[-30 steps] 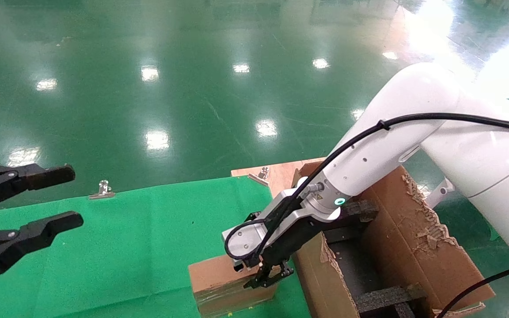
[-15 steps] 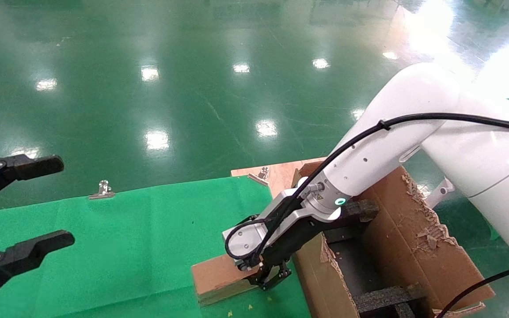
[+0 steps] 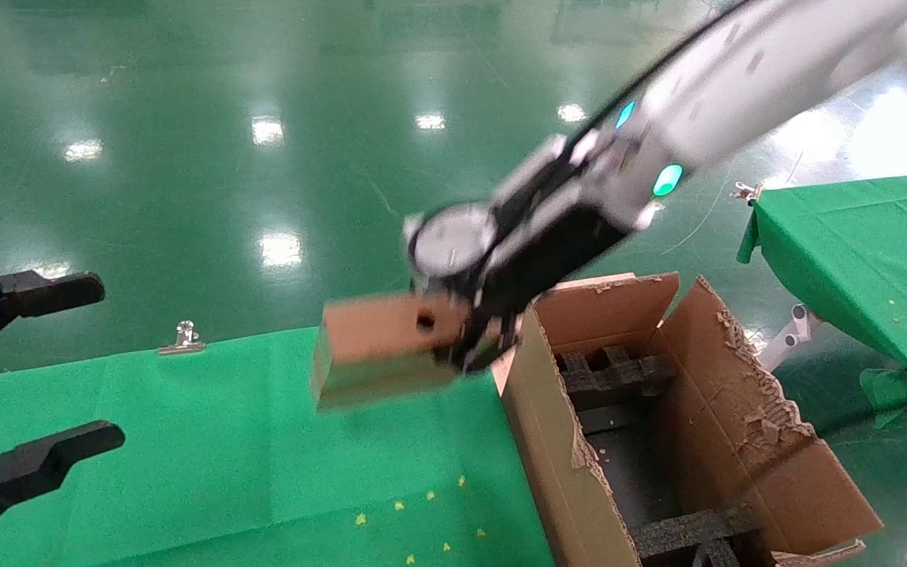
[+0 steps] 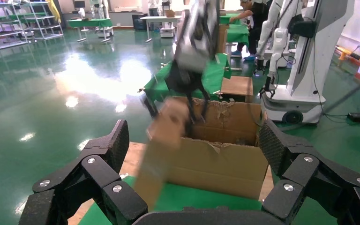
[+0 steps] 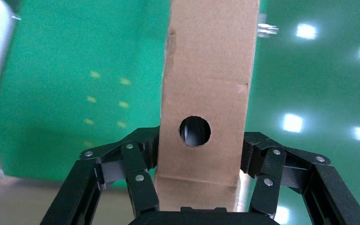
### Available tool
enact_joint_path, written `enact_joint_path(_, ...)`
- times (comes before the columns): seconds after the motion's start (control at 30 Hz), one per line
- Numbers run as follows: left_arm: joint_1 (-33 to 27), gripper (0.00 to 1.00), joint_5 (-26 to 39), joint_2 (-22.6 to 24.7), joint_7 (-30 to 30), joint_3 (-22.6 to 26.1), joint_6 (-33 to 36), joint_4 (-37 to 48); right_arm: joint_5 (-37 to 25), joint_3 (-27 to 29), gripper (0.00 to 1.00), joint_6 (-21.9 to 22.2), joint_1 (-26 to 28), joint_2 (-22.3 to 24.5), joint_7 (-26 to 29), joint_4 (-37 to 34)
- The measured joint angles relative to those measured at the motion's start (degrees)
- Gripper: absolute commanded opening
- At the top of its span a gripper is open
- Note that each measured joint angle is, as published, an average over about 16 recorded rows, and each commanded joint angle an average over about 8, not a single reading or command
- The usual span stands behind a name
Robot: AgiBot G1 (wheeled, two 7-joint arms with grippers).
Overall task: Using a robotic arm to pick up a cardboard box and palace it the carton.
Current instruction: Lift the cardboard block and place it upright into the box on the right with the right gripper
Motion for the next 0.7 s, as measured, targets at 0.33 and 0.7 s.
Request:
enact_joint_path(0.33, 0.0, 1.0, 0.0, 0.0, 0.0, 0.0, 0.0, 0.0, 6.13, -8.72, 0.0, -0.3, 10.4, -0.23, -5.08, -7.5)
enact_joint_path(0.7, 0.0, 1.0, 0.0, 0.0, 0.0, 0.0, 0.0, 0.0, 12.44, -20.55, 0.0, -0.44, 16.72, 4.53, -5.78, -10.39)
